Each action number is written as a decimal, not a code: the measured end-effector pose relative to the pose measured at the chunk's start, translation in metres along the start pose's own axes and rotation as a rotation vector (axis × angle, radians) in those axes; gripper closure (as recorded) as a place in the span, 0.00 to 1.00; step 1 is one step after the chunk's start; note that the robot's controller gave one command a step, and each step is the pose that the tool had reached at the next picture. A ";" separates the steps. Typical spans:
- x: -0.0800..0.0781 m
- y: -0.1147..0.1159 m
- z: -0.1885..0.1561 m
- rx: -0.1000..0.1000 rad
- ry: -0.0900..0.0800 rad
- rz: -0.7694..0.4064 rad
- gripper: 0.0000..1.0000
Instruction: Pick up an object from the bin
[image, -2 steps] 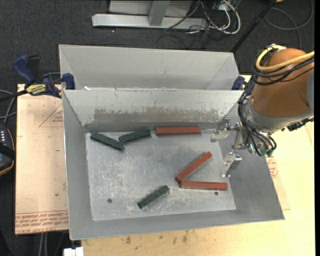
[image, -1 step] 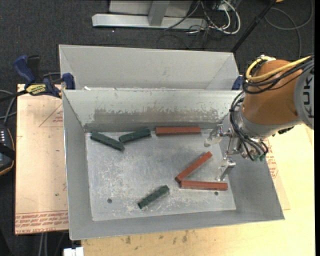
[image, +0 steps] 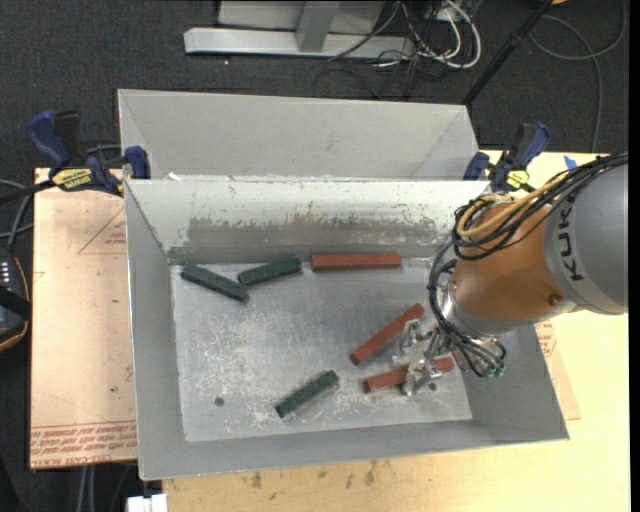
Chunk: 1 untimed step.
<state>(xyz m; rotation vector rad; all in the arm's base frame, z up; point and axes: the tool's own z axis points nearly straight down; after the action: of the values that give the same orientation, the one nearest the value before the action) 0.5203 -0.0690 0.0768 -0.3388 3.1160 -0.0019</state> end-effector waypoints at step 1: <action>0.000 0.000 0.000 0.000 0.000 -0.001 1.00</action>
Offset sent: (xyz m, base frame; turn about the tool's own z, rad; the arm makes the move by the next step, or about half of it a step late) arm 0.0377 0.0233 0.1345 0.0165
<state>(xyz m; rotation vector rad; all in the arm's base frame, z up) 0.5203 -0.0690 0.0768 -0.3401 3.1159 -0.0022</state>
